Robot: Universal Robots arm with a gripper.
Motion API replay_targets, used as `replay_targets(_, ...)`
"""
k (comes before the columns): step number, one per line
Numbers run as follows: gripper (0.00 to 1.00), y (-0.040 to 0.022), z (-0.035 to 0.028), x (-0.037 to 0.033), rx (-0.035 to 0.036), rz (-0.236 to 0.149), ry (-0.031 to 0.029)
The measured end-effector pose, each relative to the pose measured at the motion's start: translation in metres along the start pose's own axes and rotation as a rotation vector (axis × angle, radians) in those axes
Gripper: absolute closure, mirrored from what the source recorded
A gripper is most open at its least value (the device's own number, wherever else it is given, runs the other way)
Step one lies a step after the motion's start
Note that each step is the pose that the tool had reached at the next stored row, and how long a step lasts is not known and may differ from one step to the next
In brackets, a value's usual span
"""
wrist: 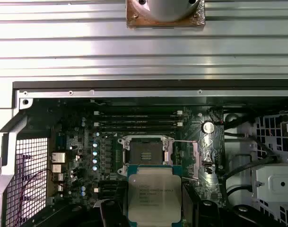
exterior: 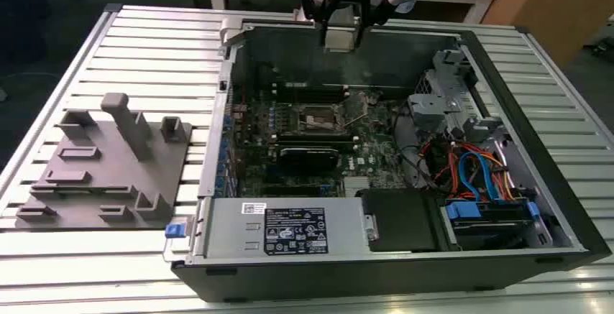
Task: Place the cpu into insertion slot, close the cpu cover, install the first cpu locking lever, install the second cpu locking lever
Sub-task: 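Place the cpu into insertion slot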
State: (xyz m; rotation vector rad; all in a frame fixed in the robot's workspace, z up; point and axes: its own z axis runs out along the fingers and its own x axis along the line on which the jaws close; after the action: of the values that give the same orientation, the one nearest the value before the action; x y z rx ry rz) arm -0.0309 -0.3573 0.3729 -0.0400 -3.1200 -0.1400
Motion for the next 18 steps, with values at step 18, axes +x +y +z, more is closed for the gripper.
replay_targets(18,0.46,0.0,0.0002,0.0,-0.0012,0.063,-0.0057)
